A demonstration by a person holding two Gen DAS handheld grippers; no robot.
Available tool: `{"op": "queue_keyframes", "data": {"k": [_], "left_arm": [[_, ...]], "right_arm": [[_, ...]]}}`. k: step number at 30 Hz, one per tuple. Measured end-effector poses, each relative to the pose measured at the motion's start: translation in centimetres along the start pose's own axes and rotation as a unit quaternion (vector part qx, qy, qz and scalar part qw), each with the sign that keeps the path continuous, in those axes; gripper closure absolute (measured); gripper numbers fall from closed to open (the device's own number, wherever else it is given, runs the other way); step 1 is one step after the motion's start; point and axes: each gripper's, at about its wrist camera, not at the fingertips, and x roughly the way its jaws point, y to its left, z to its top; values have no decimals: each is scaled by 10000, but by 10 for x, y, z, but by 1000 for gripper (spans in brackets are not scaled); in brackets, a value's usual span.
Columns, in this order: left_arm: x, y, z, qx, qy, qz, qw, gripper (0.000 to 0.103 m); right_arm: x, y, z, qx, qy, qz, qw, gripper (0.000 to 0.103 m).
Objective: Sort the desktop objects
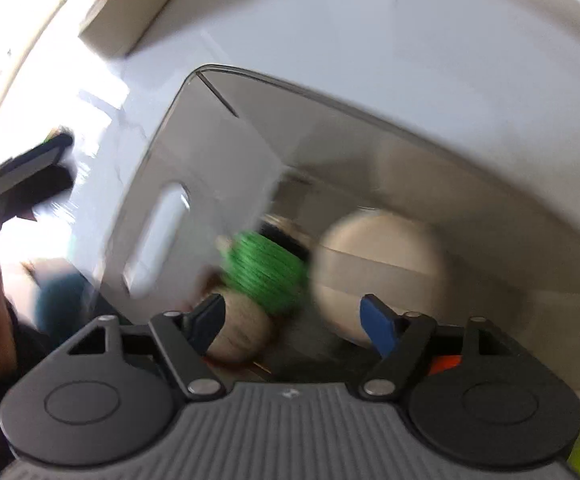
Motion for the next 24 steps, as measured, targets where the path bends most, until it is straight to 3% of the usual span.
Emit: {"op": "queue_keyframes", "data": {"k": [4, 6, 8, 15, 24], "left_arm": [[4, -7, -1, 135, 63, -33, 9999, 4], [6, -9, -2, 185, 100, -34, 9998, 4], [7, -10, -2, 195, 119, -21, 9997, 4], [8, -5, -1, 125, 114, -1, 9999, 4], [11, -9, -2, 218, 167, 4, 9996, 4]], "right_arm": [[-8, -6, -24, -185, 394, -941, 9946, 26], [-19, -11, -60, -316, 562, -1484, 9868, 33], [-10, -11, -76, -443, 753, -1773, 9803, 36], [58, -33, -78, -200, 1370, -1752, 9747, 40], [47, -28, -69, -660, 747, -2351, 9668, 43]]}}
